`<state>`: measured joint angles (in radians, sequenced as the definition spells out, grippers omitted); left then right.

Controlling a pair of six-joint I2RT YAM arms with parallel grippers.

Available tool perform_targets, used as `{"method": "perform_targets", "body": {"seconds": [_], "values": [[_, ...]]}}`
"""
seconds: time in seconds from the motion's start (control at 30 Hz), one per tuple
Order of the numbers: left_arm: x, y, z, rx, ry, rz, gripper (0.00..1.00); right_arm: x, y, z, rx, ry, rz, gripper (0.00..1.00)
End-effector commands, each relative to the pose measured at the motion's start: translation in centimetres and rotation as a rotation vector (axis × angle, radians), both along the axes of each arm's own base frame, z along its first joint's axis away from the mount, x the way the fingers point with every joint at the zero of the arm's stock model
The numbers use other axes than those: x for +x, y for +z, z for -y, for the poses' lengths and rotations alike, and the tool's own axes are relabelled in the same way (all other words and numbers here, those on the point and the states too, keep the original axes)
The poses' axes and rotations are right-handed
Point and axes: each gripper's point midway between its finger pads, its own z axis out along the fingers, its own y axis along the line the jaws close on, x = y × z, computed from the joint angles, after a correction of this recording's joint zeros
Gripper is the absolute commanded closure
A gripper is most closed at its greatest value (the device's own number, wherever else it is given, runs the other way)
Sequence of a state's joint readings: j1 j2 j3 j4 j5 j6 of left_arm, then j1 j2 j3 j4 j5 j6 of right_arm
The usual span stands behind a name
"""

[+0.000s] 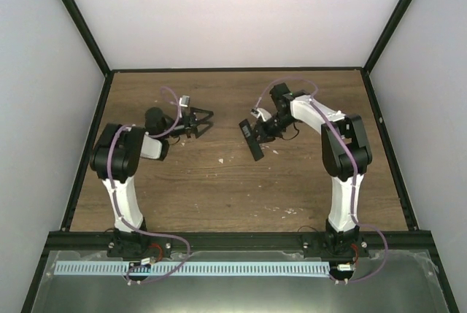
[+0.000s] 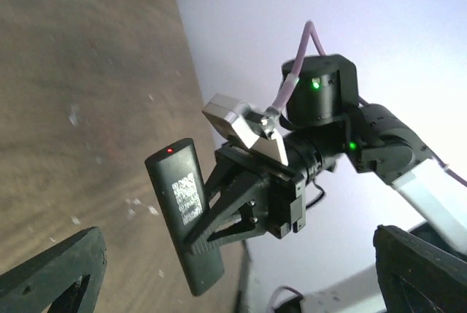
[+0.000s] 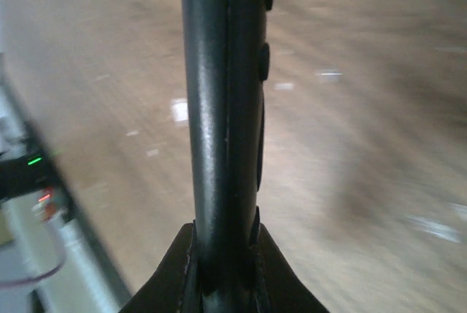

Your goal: Load the batteries into the remote control

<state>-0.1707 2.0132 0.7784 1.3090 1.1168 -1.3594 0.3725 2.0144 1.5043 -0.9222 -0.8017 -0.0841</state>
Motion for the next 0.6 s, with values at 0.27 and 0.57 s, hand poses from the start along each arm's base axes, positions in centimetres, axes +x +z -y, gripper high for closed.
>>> {"method": "perform_targets", "body": {"seconds": [0.27,0.57], "values": [[2.6,-0.8,-4.0,0.547,0.236,0.081,0.0,7.6,-2.0,12.0,-0.714,-0.384,0.309,0.99],[2.3,-0.8,-4.6,0.604,0.245,0.064,0.0,7.4,-4.1,18.4,-1.087,-0.409,0.361,0.99]]}}
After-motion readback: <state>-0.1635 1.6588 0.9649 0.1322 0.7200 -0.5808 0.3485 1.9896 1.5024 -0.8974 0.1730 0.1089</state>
